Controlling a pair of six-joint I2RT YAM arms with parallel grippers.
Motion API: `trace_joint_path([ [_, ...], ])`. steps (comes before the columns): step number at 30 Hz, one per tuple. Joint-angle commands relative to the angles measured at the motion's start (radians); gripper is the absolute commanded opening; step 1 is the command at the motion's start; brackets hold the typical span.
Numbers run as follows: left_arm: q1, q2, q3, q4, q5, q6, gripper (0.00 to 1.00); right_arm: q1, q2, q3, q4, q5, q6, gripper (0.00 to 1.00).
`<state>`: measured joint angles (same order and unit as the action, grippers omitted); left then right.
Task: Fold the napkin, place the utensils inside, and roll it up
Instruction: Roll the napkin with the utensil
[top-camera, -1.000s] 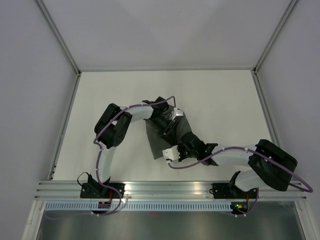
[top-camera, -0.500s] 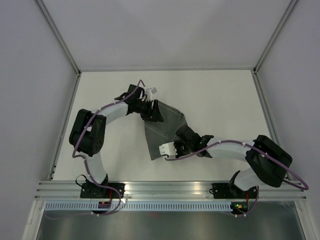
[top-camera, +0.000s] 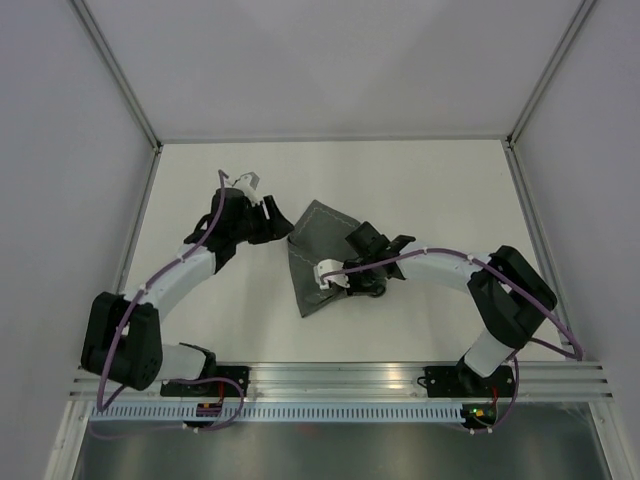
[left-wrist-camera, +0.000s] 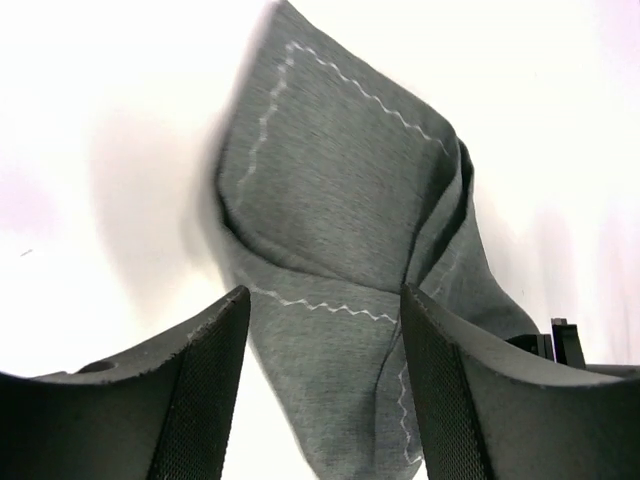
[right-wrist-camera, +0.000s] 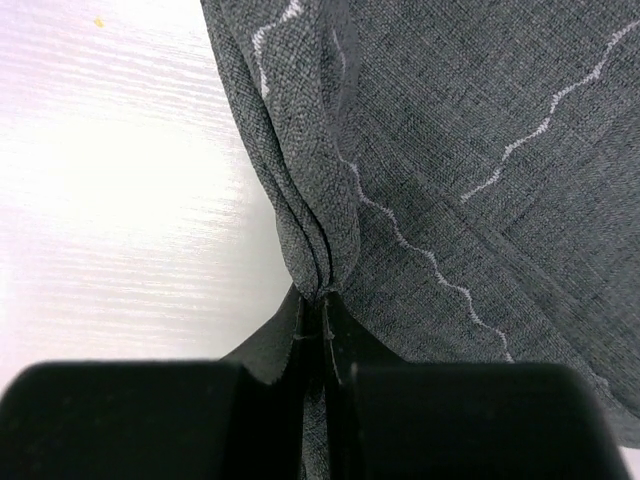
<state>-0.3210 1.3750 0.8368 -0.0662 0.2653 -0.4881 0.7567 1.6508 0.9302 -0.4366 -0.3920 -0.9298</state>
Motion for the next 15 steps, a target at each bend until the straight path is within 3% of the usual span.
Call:
trace_joint_path([
  [1,0.008,-0.155,-0.1,0.162,-0.158,-0.096,0.68,-0.034,0.084,0.057,-0.151,-0.102,0.0,0.01],
  [10,0.007,-0.517,-0.408,0.388,-0.199,0.037,0.73,-0.125,0.266,0.251,-0.364,-0.2,-0.046,0.0],
  [15,-0.018,-0.616,-0.45,0.431,-0.127,0.113,0.72,-0.171,0.401,0.393,-0.479,-0.243,-0.072,0.0],
])
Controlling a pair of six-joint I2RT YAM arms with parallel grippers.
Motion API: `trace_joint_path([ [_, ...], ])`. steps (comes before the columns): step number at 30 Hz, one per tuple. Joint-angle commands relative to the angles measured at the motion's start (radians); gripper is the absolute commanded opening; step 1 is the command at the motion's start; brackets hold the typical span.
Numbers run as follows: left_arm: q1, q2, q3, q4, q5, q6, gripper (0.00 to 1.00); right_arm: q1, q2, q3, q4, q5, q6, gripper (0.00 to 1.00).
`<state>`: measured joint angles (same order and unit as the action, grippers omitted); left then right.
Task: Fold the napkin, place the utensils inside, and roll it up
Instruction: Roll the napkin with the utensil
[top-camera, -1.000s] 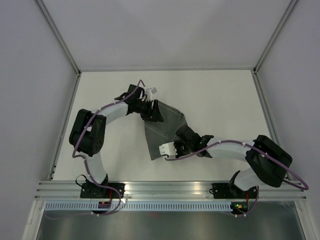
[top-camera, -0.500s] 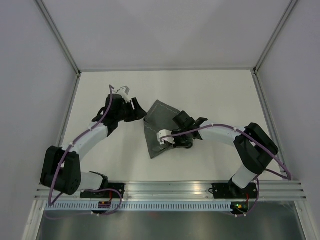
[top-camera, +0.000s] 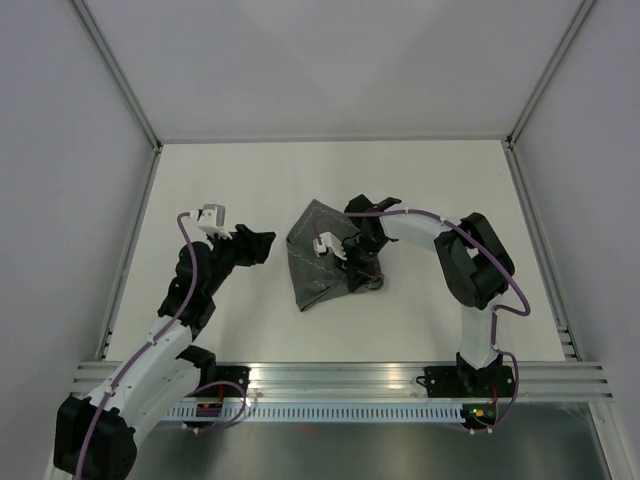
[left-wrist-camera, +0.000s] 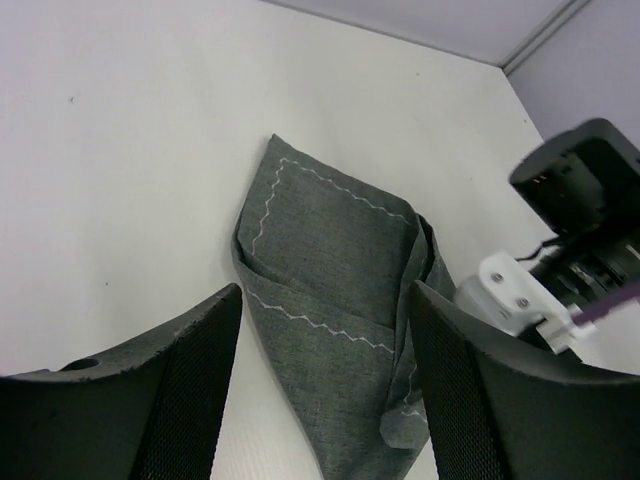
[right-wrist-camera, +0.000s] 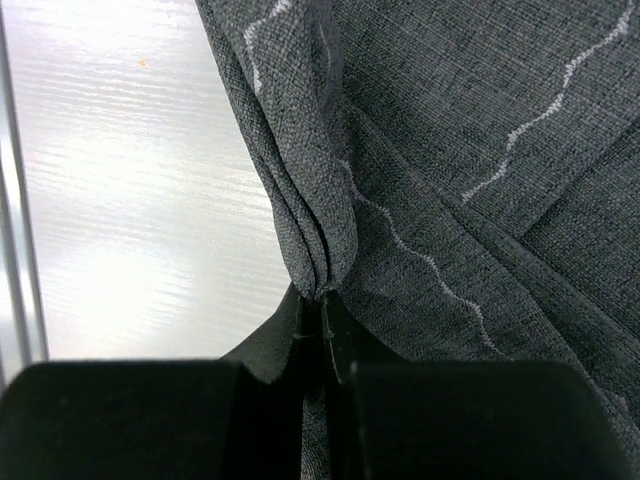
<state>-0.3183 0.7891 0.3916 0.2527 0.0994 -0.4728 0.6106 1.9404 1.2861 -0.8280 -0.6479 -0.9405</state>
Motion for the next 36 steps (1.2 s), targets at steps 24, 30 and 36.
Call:
trace_joint_path([
  [24,-0.698,0.366,0.07,0.287,-0.337,0.796,0.76,-0.101,0.426,0.349,-0.333,-0.009,-0.011,0.0],
  [30,-0.791,0.449,0.053,0.344,-0.47,0.858,0.72,-0.109,0.46,0.369,-0.338,0.019,0.023,0.0],
  [36,-0.877,0.58,0.076,0.373,-0.556,0.957,0.75,-0.117,0.496,0.372,-0.33,0.062,0.06,0.0],
])
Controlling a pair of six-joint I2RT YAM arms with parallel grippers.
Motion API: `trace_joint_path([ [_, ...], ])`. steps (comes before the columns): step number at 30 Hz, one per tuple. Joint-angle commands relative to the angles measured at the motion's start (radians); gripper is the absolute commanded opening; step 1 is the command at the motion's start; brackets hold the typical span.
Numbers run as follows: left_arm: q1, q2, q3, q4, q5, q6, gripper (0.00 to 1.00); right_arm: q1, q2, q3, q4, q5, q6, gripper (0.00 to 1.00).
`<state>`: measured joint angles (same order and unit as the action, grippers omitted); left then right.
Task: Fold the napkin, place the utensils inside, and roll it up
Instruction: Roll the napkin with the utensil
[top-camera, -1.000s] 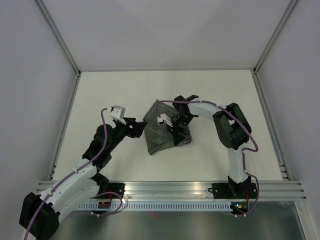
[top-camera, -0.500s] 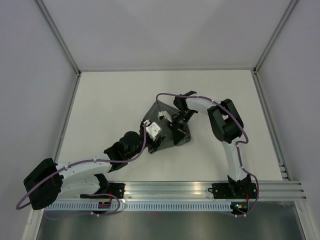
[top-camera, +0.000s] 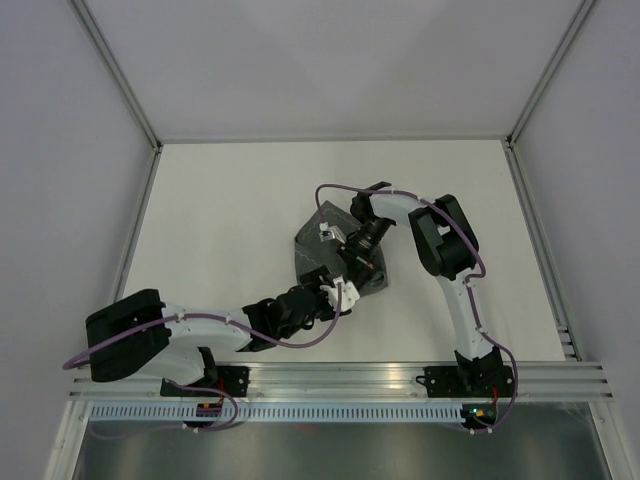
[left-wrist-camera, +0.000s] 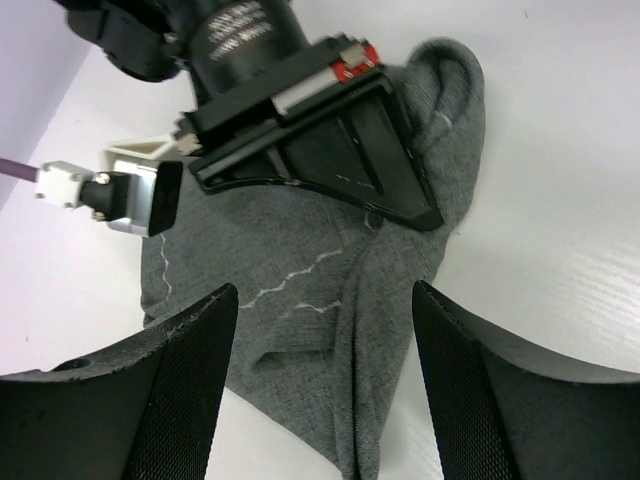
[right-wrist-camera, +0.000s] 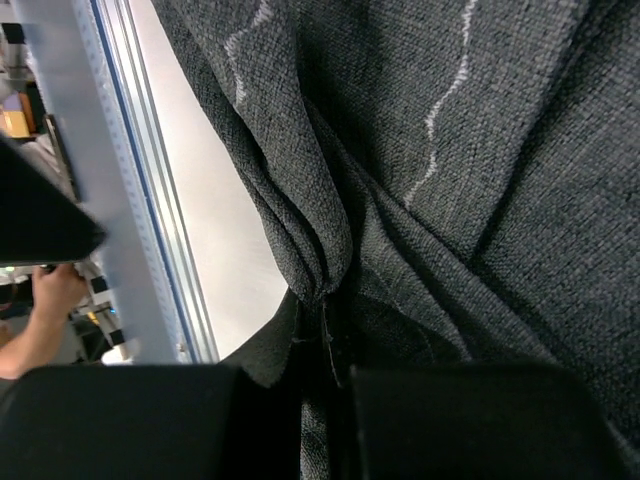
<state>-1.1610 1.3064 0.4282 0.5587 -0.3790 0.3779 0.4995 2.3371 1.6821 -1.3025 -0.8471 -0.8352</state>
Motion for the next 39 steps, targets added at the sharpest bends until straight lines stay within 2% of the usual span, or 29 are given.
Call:
trace_joint_path([
  [1,-0.04,0.076,0.043,0.069,-0.08,0.111,0.76,-0.009,0.105,-0.019,0.138,0.263,-0.044,0.01],
  [12,-0.055,0.152,0.038,0.06,0.003,0.133,0.78,-0.027,0.143,0.018,0.12,0.266,-0.033,0.0],
  [19,-0.051,0.212,0.066,0.03,0.071,0.128,0.74,-0.041,0.165,0.039,0.108,0.263,-0.021,0.0],
  [29,-0.003,0.26,0.103,-0.028,0.164,0.093,0.53,-0.047,0.179,0.059,0.091,0.261,-0.021,0.0],
  [36,0.017,0.301,0.127,-0.074,0.207,0.069,0.52,-0.045,0.186,0.065,0.083,0.26,-0.021,0.0],
  [39,0.03,0.318,0.136,-0.072,0.209,0.062,0.56,-0.047,0.189,0.07,0.075,0.258,-0.027,0.0],
])
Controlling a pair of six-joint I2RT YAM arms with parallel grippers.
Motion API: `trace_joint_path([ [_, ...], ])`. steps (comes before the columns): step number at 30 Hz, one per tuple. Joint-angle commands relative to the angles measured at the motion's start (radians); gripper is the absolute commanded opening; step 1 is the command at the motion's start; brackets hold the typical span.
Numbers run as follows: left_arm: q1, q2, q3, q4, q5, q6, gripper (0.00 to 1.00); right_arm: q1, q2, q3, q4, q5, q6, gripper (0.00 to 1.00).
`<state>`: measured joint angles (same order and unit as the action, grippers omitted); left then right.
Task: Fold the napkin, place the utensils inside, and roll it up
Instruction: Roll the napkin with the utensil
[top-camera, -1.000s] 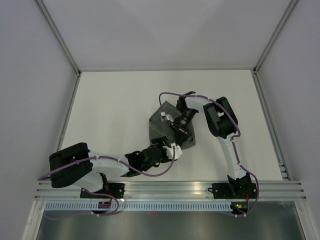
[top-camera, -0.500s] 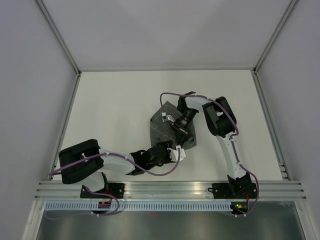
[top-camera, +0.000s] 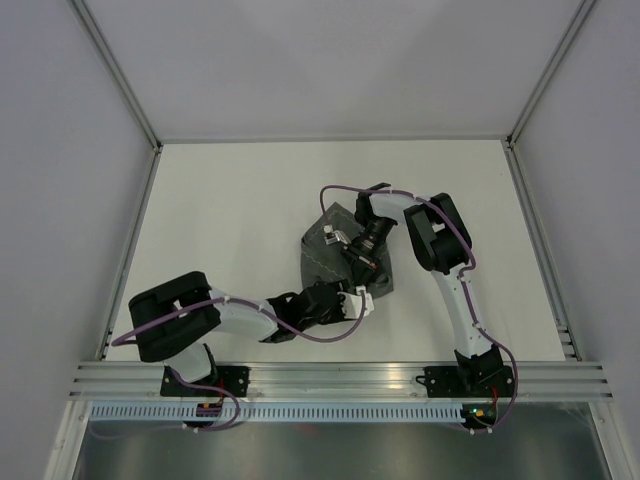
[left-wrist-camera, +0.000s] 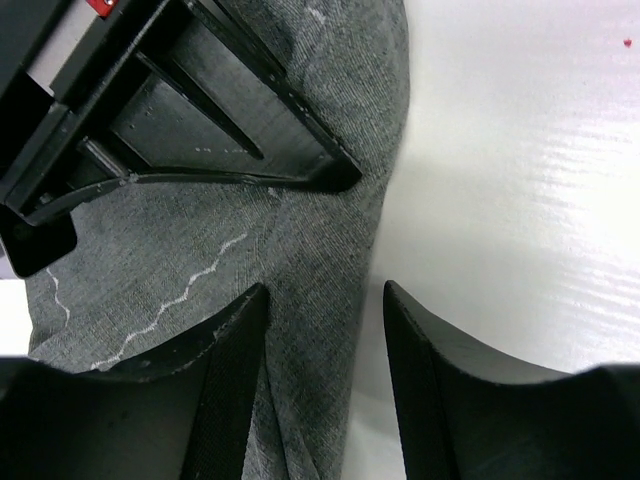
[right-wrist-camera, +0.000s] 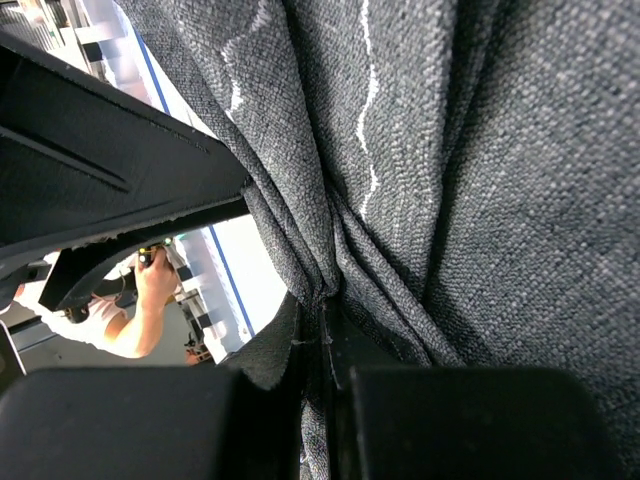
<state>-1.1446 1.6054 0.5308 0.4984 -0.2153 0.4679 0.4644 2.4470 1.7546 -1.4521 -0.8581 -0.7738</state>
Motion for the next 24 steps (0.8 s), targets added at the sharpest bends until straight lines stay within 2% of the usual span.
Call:
trace_joint_path([
  [1,0.022,0.021,0.037,-0.018,0.056,-0.04,0.57,-0.013,0.079,-0.003,0.226,0.269,-0.09,0.0],
  [6,0.057,0.039,0.066,-0.072,0.099,-0.052,0.56,-0.013,0.081,-0.001,0.222,0.269,-0.093,0.0],
  [9,0.065,0.062,0.096,-0.115,0.142,-0.063,0.46,-0.012,0.081,-0.001,0.219,0.268,-0.097,0.0],
  [11,0.065,0.073,0.11,-0.155,0.165,-0.064,0.35,-0.012,0.081,-0.001,0.217,0.268,-0.099,0.0],
  [15,0.068,0.105,0.136,-0.208,0.206,-0.081,0.24,-0.013,0.08,-0.001,0.217,0.266,-0.099,0.0],
  [17,0.083,0.123,0.175,-0.273,0.24,-0.1,0.17,-0.013,0.079,-0.001,0.216,0.266,-0.099,0.0],
  [18,0.089,0.14,0.188,-0.293,0.27,-0.116,0.09,-0.013,0.078,-0.004,0.216,0.266,-0.099,0.0],
  [24,0.137,0.166,0.254,-0.392,0.368,-0.163,0.02,-0.017,0.057,-0.012,0.21,0.251,-0.11,0.0],
])
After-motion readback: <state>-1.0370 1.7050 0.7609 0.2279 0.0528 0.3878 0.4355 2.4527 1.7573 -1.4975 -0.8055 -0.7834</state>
